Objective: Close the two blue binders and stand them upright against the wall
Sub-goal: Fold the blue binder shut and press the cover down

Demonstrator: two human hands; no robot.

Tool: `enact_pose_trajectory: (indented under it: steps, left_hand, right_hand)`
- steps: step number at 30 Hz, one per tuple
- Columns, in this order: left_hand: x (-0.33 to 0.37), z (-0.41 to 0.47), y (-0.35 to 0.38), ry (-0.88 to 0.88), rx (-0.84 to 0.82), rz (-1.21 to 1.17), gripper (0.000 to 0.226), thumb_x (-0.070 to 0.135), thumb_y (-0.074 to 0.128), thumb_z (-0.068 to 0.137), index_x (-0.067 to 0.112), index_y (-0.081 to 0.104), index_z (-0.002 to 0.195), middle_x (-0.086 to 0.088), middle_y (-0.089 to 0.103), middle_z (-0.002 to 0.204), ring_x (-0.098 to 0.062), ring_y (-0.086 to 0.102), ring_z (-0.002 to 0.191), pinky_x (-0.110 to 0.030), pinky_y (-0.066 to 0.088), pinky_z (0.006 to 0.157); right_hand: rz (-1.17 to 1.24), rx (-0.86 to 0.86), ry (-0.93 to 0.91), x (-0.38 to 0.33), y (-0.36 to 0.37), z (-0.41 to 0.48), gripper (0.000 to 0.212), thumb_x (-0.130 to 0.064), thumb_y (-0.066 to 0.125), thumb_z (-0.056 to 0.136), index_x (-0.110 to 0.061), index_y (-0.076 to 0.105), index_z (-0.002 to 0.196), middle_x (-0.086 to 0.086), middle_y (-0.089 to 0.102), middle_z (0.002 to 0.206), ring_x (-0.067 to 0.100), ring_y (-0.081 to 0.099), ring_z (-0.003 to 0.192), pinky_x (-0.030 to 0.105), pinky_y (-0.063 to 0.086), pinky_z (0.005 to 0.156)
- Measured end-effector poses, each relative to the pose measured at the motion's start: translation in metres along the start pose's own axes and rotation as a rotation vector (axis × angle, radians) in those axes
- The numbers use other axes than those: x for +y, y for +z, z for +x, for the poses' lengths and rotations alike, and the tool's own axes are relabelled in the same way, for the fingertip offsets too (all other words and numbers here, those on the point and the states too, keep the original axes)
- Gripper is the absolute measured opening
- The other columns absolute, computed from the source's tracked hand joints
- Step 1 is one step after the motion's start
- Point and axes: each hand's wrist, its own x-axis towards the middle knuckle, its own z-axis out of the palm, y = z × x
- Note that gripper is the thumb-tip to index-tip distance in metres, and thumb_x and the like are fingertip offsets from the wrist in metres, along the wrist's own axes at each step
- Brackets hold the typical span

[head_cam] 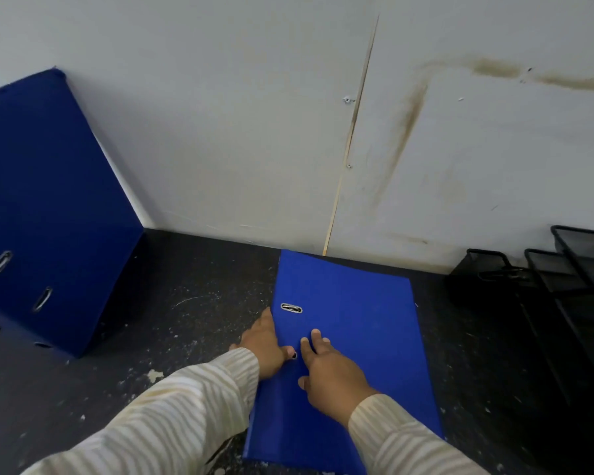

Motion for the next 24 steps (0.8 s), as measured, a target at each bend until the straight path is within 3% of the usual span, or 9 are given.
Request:
enact_pose_trajectory:
  steps: [3,9,12,18,24]
  left_hand:
    - [0.005,-0.005,0.001,-0.045,0.006,0.125,0.093,0.042,0.062,0.084,0.025,0.001,0.152,0.002,0.025,0.157,-0.026,0.032,0.141,-0.052,0.024,0.114]
    - [-0.009,0.0,-0.012,0.045,-0.152,-0.201,0.092,0.033,0.07,0.075,0.034,0.014,0.147,0.0,0.039,0.148,-0.024,0.047,0.128,-0.045,0.044,0.106]
    - [-0.005,0.001,-0.01,0.02,-0.124,-0.134,0.09,0.029,0.07,0.081,0.029,0.011,0.149,-0.003,0.037,0.148,-0.025,0.047,0.129,-0.038,0.043,0.106]
    - [0.007,0.001,0.004,-0.097,-0.016,0.143,0.095,0.038,0.061,0.086,0.022,-0.006,0.151,-0.004,0.026,0.156,-0.03,0.036,0.138,-0.051,0.031,0.112]
    - [-0.003,0.004,-0.014,0.004,-0.189,-0.122,0.09,0.029,0.071,0.081,0.022,0.013,0.149,-0.005,0.044,0.145,-0.025,0.052,0.124,-0.04,0.047,0.102]
  right_hand:
    - [-0.003,-0.002,0.013,-0.001,0.0,0.001,0.068,-0.027,0.043,0.098,-0.018,0.002,0.151,0.003,-0.011,0.16,0.021,0.002,0.147,0.036,0.027,0.115]
    - [0.013,0.004,0.014,-0.001,-0.001,0.001,0.066,-0.026,0.043,0.098,-0.019,0.004,0.151,0.003,-0.01,0.16,0.022,0.002,0.147,0.035,0.024,0.116]
    - [0.019,0.01,0.009,0.001,0.001,0.0,0.065,-0.027,0.043,0.098,-0.021,0.006,0.151,0.001,-0.008,0.16,0.021,0.003,0.147,0.035,0.026,0.115]
    - [0.007,0.023,0.012,-0.001,0.002,0.001,0.064,-0.025,0.044,0.098,-0.021,0.007,0.151,0.003,-0.006,0.16,0.022,0.005,0.147,0.037,0.029,0.113]
    - [0.016,0.028,-0.001,0.0,0.005,0.0,0.063,-0.025,0.042,0.099,-0.023,0.006,0.151,0.002,-0.007,0.16,0.023,0.004,0.147,0.037,0.032,0.112]
